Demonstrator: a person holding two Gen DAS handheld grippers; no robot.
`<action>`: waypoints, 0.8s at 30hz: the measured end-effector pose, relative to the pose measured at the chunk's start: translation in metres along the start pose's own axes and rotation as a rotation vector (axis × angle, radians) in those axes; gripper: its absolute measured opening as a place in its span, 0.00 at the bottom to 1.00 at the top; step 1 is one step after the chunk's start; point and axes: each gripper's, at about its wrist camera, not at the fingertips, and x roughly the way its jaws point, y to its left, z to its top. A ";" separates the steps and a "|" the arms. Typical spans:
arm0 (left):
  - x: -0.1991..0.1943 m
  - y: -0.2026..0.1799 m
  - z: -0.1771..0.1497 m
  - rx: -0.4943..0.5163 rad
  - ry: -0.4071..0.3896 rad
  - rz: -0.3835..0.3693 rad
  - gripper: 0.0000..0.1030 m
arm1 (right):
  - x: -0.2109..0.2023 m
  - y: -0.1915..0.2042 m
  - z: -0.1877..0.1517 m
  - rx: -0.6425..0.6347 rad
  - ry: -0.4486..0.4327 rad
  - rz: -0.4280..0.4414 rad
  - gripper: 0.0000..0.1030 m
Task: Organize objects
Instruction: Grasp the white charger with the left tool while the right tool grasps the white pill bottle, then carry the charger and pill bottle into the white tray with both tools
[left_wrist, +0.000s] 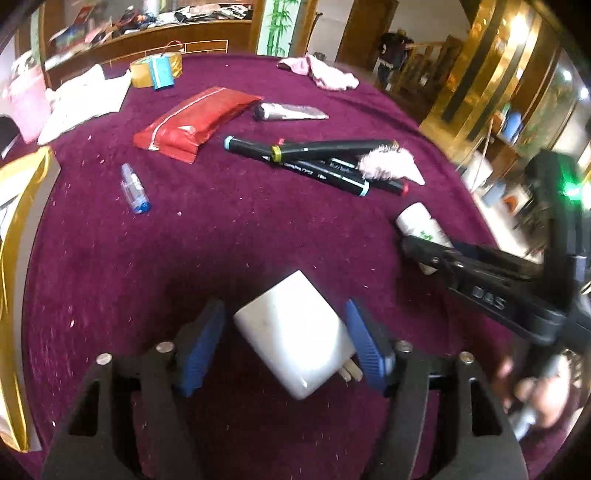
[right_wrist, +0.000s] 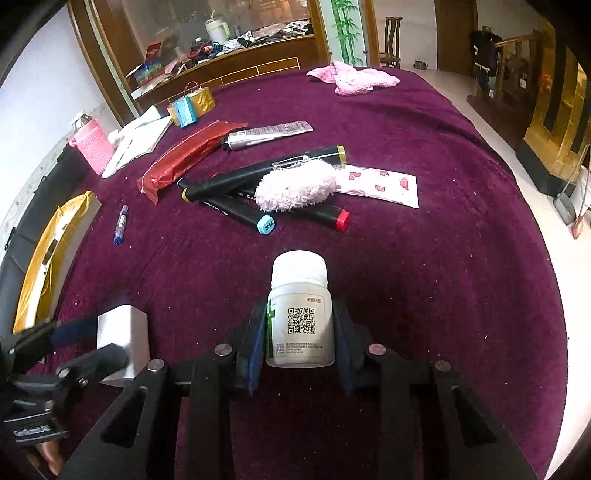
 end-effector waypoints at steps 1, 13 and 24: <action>0.007 -0.006 0.001 0.032 0.018 0.007 0.69 | 0.000 0.001 0.000 -0.004 -0.001 -0.002 0.29; -0.001 0.009 -0.023 0.100 -0.030 -0.062 0.67 | -0.002 -0.004 -0.003 0.032 -0.001 0.067 0.29; -0.078 0.062 -0.035 -0.035 -0.142 -0.130 0.68 | -0.013 0.023 0.000 0.092 0.040 0.277 0.29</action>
